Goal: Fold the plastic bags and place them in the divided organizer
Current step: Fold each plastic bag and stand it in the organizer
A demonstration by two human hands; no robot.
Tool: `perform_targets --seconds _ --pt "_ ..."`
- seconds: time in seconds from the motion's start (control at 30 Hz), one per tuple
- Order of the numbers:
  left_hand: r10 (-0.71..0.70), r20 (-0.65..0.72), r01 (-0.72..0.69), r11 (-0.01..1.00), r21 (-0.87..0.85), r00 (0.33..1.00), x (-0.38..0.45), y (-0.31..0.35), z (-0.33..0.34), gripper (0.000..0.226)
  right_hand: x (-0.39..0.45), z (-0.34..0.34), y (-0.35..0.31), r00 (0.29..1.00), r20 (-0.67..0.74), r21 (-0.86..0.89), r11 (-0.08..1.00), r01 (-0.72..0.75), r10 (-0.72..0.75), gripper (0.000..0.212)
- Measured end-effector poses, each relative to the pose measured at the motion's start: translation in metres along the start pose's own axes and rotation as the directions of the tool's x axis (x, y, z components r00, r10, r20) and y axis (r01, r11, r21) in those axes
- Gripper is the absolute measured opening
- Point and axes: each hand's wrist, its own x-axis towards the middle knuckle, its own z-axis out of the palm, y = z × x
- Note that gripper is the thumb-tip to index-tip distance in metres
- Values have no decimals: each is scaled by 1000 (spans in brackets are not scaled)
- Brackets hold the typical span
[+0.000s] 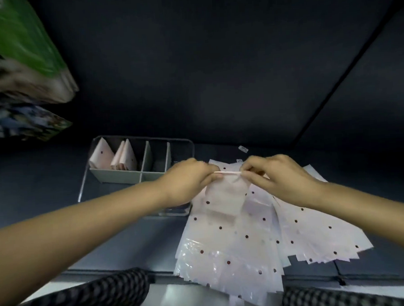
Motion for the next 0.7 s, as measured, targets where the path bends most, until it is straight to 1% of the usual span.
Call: perform_targets --seconds 0.1,0.2,0.23,0.27,0.3,0.37,0.43,0.5,0.53,0.6,0.67,0.7 --pt "-18 -56 21 999 44 998 -11 -11 -23 34 21 -11 -27 999 51 88 996 -12 8 8" --pt "-94 -44 95 995 20 995 -24 -39 -33 24 51 -8 -49 994 104 77 996 -52 44 17" --pt "-137 -25 138 989 57 990 -28 -52 -32 18 62 -5 -54 993 101 68 995 -74 67 18" --pt "-195 -6 194 972 130 981 -30 -66 -30 22 71 -1 -57 993 79 84 992 -99 93 17" --pt "-279 -4 273 938 214 960 -36 -84 -28 32 85 4 -62 993 43 130 985 -117 112 15" --pt "-427 -35 414 850 326 904 -50 -120 -22 40 112 19 -74 984 -49 278 948 -152 172 11" --pt "-495 -30 464 790 401 868 -63 -147 -16 43 136 37 -89 965 -106 422 890 -175 240 15" --pt "-548 -20 507 758 412 836 -71 -166 -12 43 159 57 -104 947 -137 494 848 -190 292 18" --pt "-573 -36 538 743 397 818 -73 -172 -12 43 169 67 -112 942 -146 497 846 -194 302 16" --pt "-596 -101 589 728 351 797 -75 -184 -13 42 186 86 -126 942 -177 422 887 -191 286 7" --pt "-602 -142 615 736 285 786 -82 -196 -12 40 200 104 -137 942 -236 245 953 -178 237 10" --pt "-608 -138 622 747 233 782 -87 -203 -12 40 207 112 -142 946 -252 150 974 -172 206 12"
